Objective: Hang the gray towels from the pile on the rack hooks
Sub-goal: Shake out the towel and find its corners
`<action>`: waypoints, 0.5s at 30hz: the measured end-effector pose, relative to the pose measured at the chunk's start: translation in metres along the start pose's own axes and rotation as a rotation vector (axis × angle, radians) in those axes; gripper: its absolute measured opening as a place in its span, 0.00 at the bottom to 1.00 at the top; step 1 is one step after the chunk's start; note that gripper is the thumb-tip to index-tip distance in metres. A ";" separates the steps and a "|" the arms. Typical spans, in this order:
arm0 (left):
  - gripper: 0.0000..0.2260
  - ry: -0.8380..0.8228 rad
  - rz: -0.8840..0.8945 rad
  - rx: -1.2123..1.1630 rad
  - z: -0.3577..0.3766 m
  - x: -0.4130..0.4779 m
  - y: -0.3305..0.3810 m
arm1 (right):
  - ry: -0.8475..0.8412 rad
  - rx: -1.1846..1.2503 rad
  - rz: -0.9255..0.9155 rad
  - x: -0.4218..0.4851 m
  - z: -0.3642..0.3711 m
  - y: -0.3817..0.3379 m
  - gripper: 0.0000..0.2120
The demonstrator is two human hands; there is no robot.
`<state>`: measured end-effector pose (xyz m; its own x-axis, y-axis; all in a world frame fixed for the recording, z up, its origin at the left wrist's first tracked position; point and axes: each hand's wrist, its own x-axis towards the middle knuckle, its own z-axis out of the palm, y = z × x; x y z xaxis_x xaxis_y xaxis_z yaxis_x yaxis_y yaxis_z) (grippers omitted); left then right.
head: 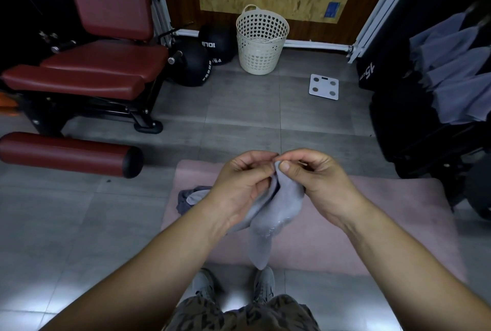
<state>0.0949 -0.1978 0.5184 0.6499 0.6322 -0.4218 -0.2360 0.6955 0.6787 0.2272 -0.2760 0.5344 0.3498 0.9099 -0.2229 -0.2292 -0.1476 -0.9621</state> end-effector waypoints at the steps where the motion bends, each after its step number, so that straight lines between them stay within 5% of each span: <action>1: 0.08 0.002 0.014 0.014 -0.001 0.001 0.000 | -0.017 -0.015 0.004 0.000 0.000 -0.001 0.05; 15: 0.09 -0.077 0.073 -0.042 -0.001 0.007 -0.002 | 0.187 0.038 -0.036 0.011 0.006 0.004 0.07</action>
<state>0.0992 -0.1943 0.5128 0.6834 0.6544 -0.3235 -0.3138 0.6636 0.6791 0.2251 -0.2641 0.5292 0.5205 0.8257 -0.2174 -0.2467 -0.0983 -0.9641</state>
